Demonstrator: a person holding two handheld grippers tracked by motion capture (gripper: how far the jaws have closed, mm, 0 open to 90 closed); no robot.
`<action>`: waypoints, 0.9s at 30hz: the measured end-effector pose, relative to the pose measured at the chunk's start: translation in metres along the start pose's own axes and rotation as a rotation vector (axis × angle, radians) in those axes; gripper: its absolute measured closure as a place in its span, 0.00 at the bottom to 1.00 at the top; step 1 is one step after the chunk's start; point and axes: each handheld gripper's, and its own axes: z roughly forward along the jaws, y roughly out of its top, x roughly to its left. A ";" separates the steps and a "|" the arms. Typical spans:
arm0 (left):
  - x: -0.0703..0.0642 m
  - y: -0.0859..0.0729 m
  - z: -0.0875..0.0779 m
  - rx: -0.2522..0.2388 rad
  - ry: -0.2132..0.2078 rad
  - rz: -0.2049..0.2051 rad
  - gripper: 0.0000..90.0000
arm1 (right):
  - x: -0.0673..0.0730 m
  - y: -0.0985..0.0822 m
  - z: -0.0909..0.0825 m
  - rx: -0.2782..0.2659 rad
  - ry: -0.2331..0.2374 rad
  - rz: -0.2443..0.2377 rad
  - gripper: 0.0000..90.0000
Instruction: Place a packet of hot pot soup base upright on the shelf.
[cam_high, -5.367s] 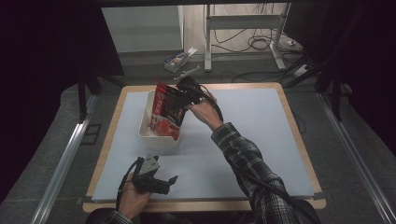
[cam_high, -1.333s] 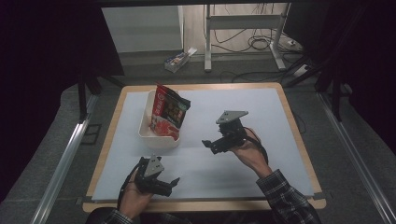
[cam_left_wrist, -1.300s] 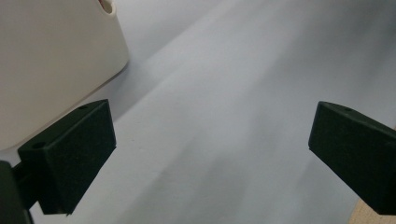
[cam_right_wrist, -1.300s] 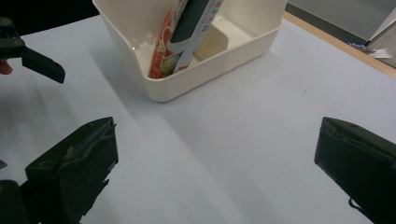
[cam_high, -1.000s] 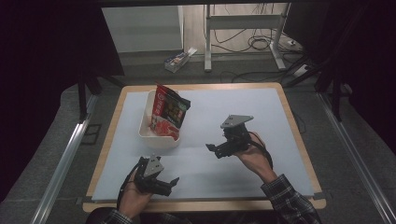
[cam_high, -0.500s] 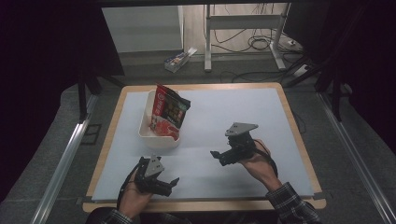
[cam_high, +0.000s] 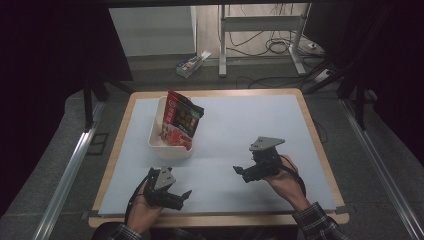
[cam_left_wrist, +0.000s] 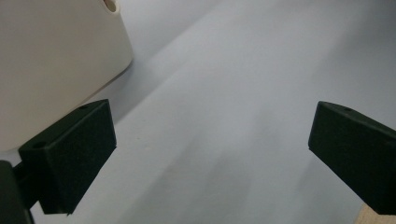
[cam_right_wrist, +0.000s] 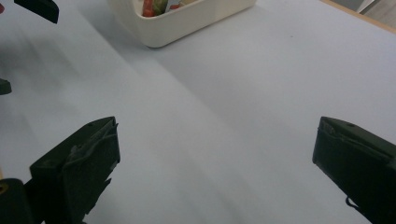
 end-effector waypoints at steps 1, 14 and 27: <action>0.000 0.000 0.000 -0.001 0.001 0.000 0.01 | 0.000 -0.001 -0.001 -0.001 -0.002 0.001 0.01; 0.002 0.000 -0.002 -0.004 0.012 0.008 0.01 | -0.009 -0.020 -0.024 -0.015 -0.036 0.042 0.00; 0.003 0.000 -0.002 -0.013 0.013 0.004 0.01 | -0.022 -0.049 -0.043 -0.014 -0.112 0.075 0.00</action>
